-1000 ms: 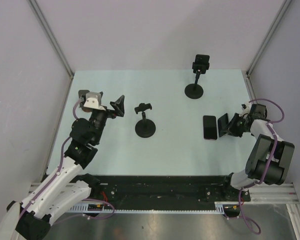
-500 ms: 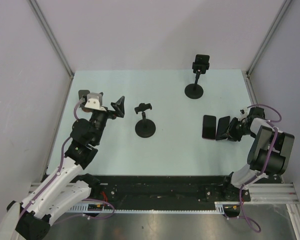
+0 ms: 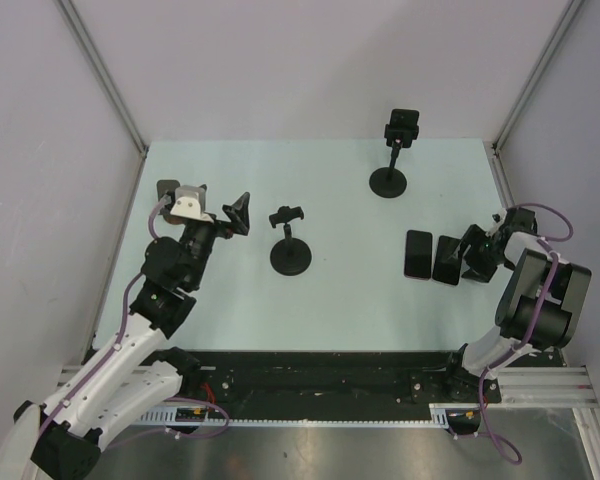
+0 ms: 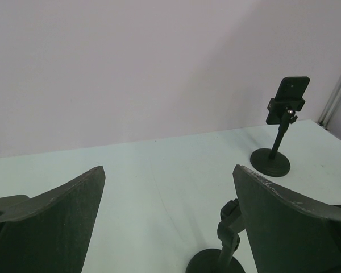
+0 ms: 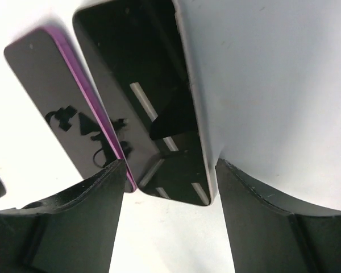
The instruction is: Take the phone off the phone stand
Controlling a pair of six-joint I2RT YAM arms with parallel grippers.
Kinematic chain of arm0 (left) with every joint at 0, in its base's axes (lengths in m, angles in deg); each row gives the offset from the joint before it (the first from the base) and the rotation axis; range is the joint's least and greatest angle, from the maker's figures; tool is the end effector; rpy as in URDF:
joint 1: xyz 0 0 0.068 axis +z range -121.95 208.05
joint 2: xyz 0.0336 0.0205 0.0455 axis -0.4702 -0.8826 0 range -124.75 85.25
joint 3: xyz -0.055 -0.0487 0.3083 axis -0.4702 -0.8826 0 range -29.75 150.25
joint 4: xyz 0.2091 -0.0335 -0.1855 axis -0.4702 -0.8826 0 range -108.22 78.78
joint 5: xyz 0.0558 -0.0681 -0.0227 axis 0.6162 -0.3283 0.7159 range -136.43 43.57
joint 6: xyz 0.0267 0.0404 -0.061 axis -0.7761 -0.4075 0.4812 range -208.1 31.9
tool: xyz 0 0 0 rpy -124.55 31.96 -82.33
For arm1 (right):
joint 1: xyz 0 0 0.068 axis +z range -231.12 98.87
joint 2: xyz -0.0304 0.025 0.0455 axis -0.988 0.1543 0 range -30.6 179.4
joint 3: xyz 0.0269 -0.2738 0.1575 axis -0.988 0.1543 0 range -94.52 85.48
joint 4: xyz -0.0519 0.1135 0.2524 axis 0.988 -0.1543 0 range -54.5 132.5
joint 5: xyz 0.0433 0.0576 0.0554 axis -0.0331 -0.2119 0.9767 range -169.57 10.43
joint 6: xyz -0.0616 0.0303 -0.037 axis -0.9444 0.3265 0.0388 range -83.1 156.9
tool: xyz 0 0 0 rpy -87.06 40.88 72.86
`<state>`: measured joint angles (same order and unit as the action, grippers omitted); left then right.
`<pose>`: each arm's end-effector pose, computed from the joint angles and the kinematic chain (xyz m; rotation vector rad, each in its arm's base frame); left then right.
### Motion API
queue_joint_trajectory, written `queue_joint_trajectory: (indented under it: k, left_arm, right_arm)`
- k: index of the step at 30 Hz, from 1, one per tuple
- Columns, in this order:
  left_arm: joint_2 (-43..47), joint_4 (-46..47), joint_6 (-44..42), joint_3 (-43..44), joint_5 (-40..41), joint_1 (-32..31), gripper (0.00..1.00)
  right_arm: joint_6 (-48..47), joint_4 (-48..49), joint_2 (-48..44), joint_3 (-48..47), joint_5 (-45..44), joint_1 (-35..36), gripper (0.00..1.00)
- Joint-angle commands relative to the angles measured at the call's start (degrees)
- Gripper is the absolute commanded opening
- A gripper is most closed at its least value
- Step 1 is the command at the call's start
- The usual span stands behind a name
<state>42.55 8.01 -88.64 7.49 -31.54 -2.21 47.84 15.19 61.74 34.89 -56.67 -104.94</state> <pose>0.1795 -0.0850 0.3906 0.1391 1.3364 -0.2658 0.3029 -0.1054 0.1637 0.7089 2.6027 0.4867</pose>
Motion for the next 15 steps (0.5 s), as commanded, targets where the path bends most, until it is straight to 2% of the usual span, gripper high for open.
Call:
queue_joint_trajectory:
  k: [1,5,15]
  left_arm:
    - [-0.02,2.66,-1.93,-0.32,-0.31,-0.33,1.00]
    - [-0.45,2.66,-1.66,-0.23,-0.74,-0.41,1.00]
    - [-1.25,2.66,-1.22,-0.14,-1.36,-0.33,1.00]
  right_arm:
    - [-0.83,2.09,2.41,-1.79,-10.41,0.26,0.70]
    - [-1.36,2.35,5.48,-2.85,-11.38,1.57,0.69]
    - [-3.55,4.37,9.62,-5.31,-8.31,4.65,0.51]
